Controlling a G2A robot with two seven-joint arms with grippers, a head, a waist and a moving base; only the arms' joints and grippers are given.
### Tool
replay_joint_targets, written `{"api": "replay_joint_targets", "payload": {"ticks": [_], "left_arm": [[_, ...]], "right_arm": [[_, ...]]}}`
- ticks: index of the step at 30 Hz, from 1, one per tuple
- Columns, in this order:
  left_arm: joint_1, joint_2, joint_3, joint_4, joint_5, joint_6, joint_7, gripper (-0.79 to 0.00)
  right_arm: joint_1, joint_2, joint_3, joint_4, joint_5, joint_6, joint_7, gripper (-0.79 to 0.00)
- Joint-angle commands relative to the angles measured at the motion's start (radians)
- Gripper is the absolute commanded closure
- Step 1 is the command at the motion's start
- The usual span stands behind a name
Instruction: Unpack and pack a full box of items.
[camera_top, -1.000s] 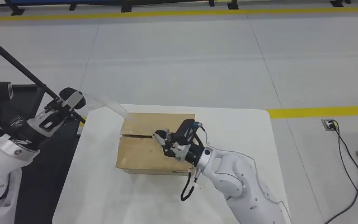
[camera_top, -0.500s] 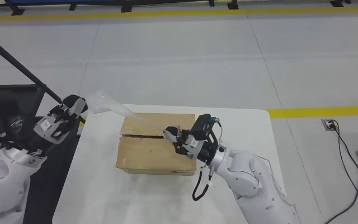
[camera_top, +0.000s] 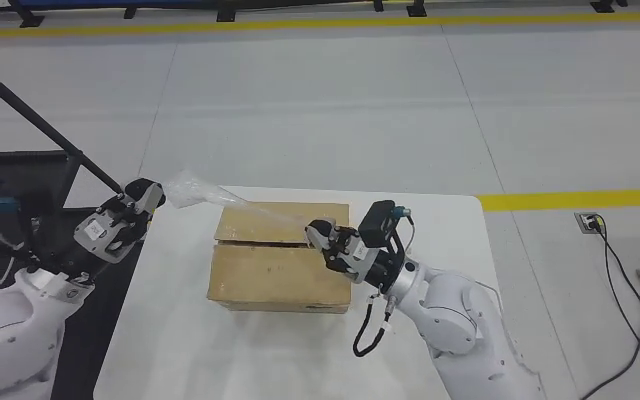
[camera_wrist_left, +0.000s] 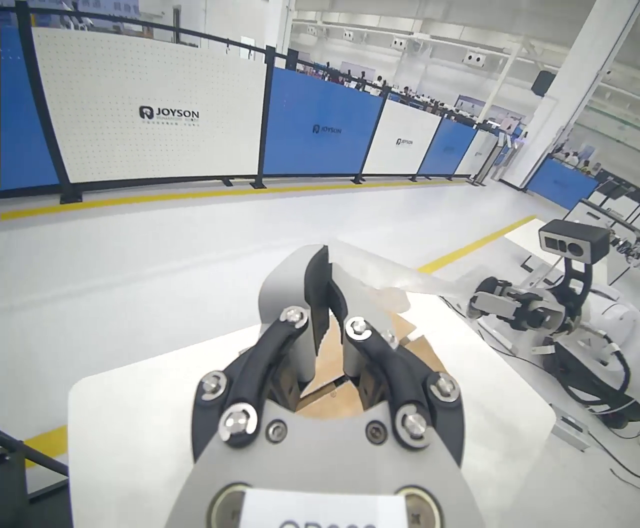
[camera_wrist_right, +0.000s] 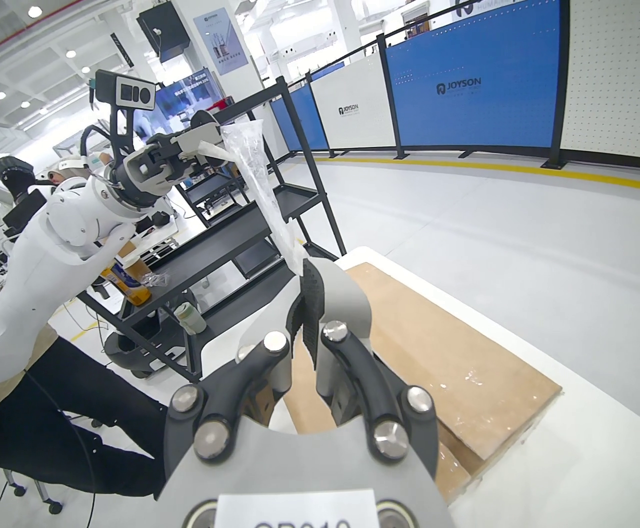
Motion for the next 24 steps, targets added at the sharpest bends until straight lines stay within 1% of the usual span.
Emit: {"api": "replay_joint_targets", "payload": {"ticks": [1, 10, 13, 17, 21, 24], "left_arm": [[-0.004, 0.001, -0.004, 0.002, -0.035, 0.002, -0.029, 0.0], [-0.007, 0.007, -0.029, 0.027, -0.109, -0.025, -0.09, 0.0], [-0.004, 0.007, -0.032, 0.037, -0.157, -0.028, -0.11, 0.0], [-0.017, 0.012, -0.053, 0.054, -0.209, -0.026, -0.152, -0.003], [-0.024, 0.014, -0.052, 0.074, -0.229, -0.011, -0.169, 0.0], [-0.029, 0.015, -0.048, 0.089, -0.262, 0.02, -0.188, 0.0]], "right_arm": [[-0.001, 0.0, -0.002, -0.004, -0.012, 0.022, -0.013, 0.0], [-0.011, -0.002, 0.0, -0.031, -0.065, 0.142, -0.082, 0.0], [-0.005, -0.003, -0.004, -0.028, -0.066, 0.157, -0.087, 0.0], [0.0, -0.005, -0.011, -0.024, -0.071, 0.186, -0.102, 0.0], [0.004, -0.006, -0.013, -0.022, -0.075, 0.2, -0.116, 0.0], [0.004, -0.008, -0.016, -0.026, -0.085, 0.227, -0.128, 0.0]]}}
